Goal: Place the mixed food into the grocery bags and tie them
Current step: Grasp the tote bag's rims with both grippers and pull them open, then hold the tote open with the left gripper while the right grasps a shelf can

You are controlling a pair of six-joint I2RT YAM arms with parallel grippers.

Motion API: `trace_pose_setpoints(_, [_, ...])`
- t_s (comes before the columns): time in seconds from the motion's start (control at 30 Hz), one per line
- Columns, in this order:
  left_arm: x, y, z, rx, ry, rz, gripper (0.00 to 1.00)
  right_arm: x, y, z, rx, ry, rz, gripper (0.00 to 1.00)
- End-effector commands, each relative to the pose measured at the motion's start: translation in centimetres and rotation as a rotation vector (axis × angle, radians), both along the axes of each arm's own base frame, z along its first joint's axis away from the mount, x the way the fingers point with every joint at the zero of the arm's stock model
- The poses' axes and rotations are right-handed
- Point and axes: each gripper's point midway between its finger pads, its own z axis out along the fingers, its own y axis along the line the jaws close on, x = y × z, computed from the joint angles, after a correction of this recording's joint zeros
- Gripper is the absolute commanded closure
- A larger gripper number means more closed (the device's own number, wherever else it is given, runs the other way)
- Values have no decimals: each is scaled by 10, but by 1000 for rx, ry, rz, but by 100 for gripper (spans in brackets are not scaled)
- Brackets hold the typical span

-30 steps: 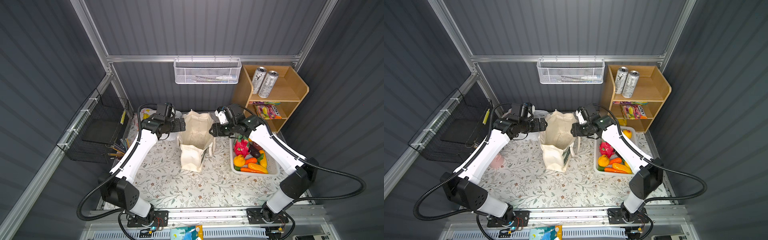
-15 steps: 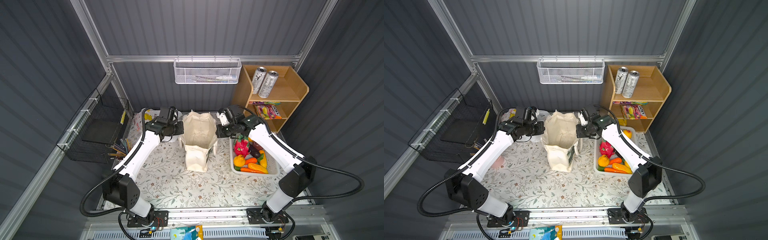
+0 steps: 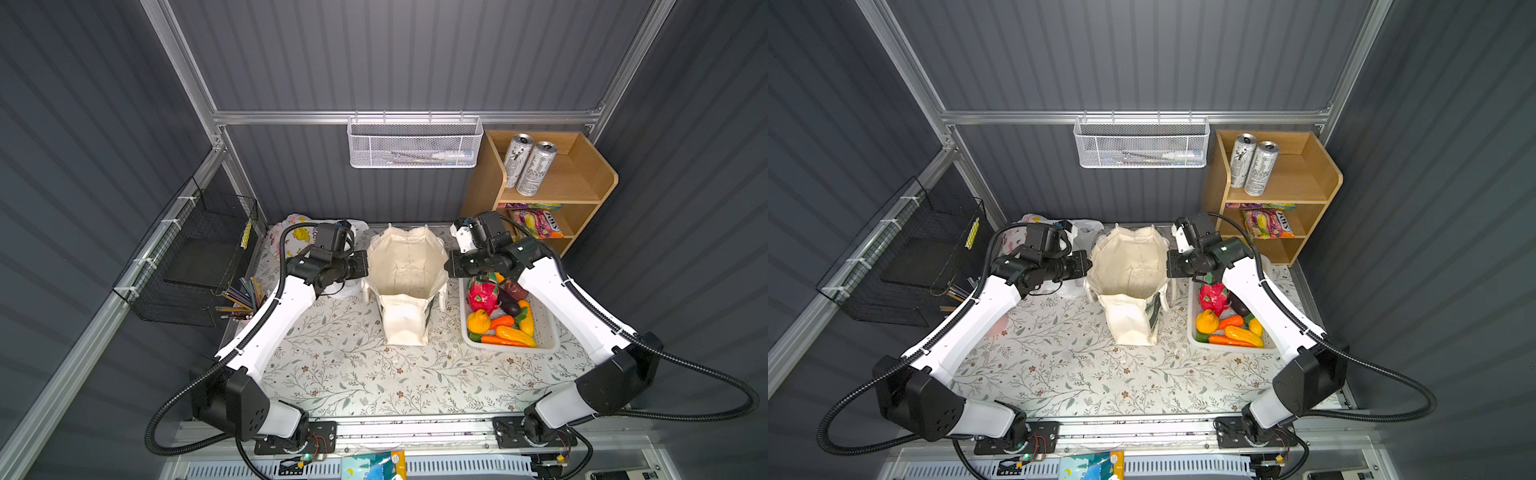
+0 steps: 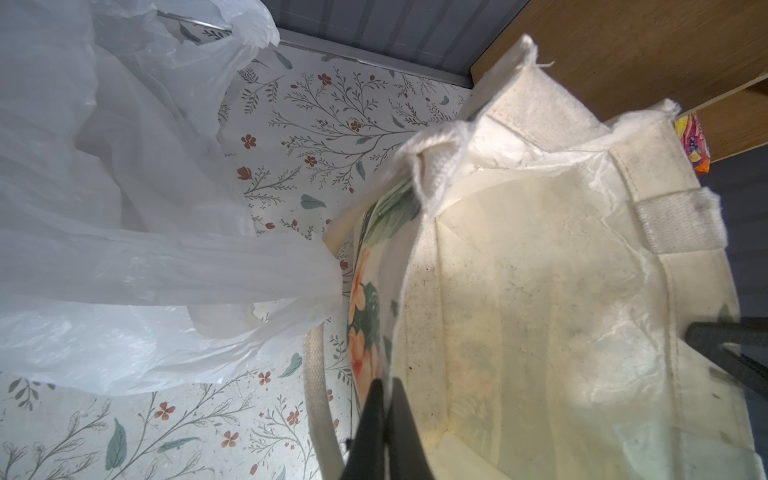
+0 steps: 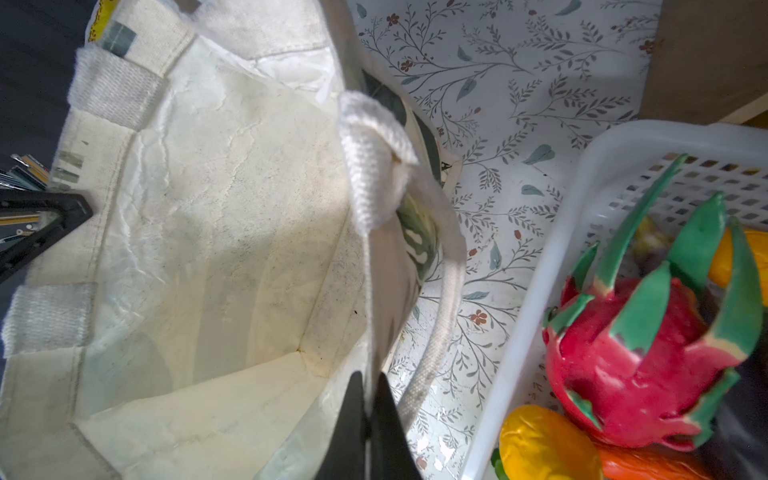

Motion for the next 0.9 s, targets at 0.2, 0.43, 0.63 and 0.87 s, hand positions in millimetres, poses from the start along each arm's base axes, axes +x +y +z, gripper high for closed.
trace_pose_setpoints(0.2, [-4, -15, -8, -57, 3, -35, 100, 1, -30, 34, 160, -57, -75, 42])
trace_pose_setpoints(0.43, [-8, -19, -11, -55, 1, -54, 100, -3, -109, 97, 244, -210, -285, 35])
trace_pose_setpoints(0.63, [-9, -22, -13, -60, 3, -69, 100, 13, -197, 163, 235, -398, -553, 30])
trace_pose_setpoints(0.87, [-10, -21, -15, -52, 6, -71, 100, 59, -253, 213, 147, -548, -676, 21])
